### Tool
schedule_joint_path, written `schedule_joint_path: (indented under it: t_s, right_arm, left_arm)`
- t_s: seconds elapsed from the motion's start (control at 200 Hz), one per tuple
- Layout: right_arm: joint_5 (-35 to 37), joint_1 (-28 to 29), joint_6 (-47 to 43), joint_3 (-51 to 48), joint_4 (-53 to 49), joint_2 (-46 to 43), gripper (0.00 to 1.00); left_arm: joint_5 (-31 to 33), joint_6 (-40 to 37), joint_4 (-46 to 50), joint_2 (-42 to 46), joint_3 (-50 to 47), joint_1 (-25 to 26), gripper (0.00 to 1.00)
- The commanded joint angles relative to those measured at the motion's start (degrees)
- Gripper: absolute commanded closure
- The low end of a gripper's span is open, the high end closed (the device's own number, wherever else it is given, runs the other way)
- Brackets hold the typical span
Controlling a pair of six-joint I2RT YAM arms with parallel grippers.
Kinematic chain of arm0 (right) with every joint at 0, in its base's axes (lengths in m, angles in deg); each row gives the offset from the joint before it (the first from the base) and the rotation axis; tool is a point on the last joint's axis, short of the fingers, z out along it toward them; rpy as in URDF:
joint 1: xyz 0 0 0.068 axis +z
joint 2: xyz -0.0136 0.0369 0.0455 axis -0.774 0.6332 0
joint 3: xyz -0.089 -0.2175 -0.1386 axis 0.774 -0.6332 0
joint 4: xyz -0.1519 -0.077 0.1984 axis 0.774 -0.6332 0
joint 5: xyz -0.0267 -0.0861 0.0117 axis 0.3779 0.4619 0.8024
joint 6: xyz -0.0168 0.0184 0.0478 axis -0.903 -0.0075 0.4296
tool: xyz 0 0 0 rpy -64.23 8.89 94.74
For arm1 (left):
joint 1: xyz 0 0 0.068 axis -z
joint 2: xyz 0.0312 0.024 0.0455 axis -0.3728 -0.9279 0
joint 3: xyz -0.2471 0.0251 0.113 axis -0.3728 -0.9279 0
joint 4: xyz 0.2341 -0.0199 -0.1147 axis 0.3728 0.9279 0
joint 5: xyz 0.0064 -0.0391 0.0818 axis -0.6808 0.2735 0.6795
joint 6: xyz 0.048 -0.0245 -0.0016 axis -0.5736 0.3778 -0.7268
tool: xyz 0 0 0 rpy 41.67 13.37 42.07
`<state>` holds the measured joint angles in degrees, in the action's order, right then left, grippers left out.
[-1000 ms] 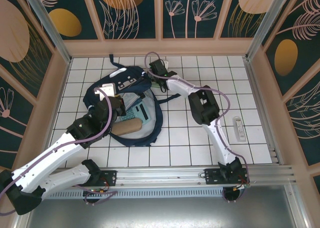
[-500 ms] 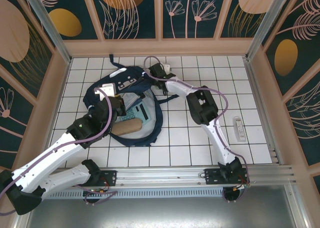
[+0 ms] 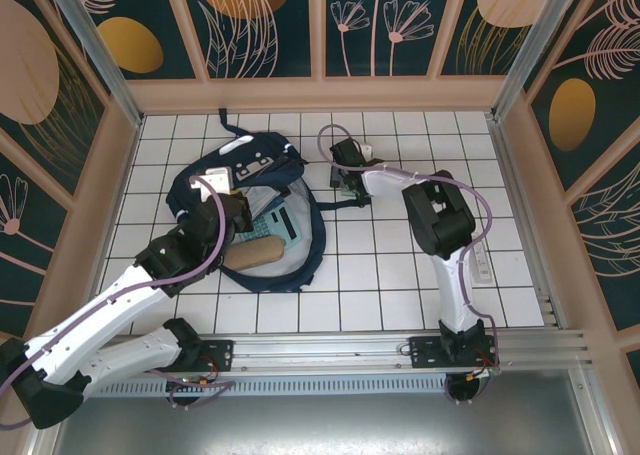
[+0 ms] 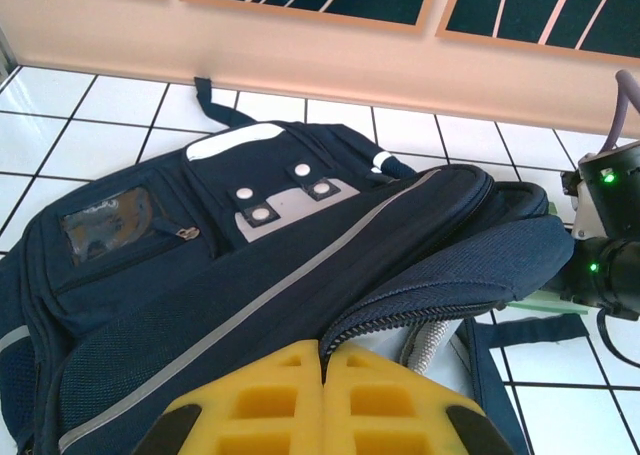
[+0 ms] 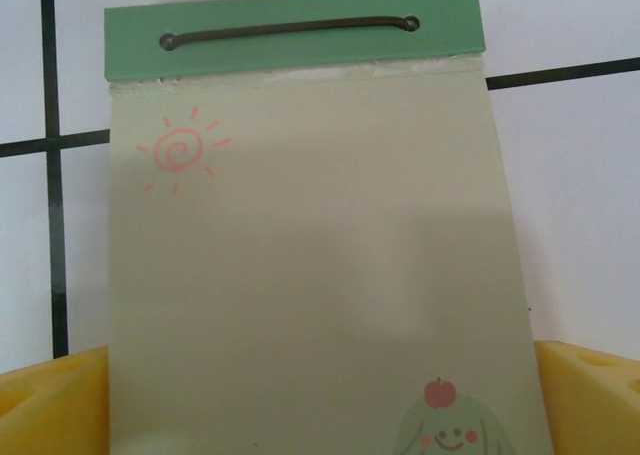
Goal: Pack the student bag
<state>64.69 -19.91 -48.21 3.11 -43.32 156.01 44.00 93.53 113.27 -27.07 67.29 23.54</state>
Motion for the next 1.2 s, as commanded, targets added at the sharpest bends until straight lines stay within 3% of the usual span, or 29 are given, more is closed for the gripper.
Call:
schedule_joint_path:
  t_s: [0.0,0.355,0.46,0.856,1.196]
  right_arm:
    - [-4.5,-1.7,-1.4,0.5,0.0,-1.2,0.01]
    - [-7.3,-2.9,0.5,-2.6,1.9,0.1,0.02]
    - [-6.3,-2.7,0.5,-4.0,3.0,-2.1,0.17]
    - [-0.2,0.2,-2.0,-14.1,7.1,-19.5,0.16]
    - [0.4,8.9,-4.3,-26.8,8.9,-38.8,0.18]
  left_arm:
    - [1.0,0.6,-4.7,0.2,0.0,0.1,1.0]
    - [1.0,0.4,-4.6,0.0,0.4,0.2,1.0]
    - [0.8,0.4,-4.9,-0.5,0.5,0.2,1.0]
    - [-1.5,-0.7,-7.1,-5.1,3.5,0.1,1.0]
    - [-0.9,-3.1,-8.8,-14.8,12.2,0.1,1.0]
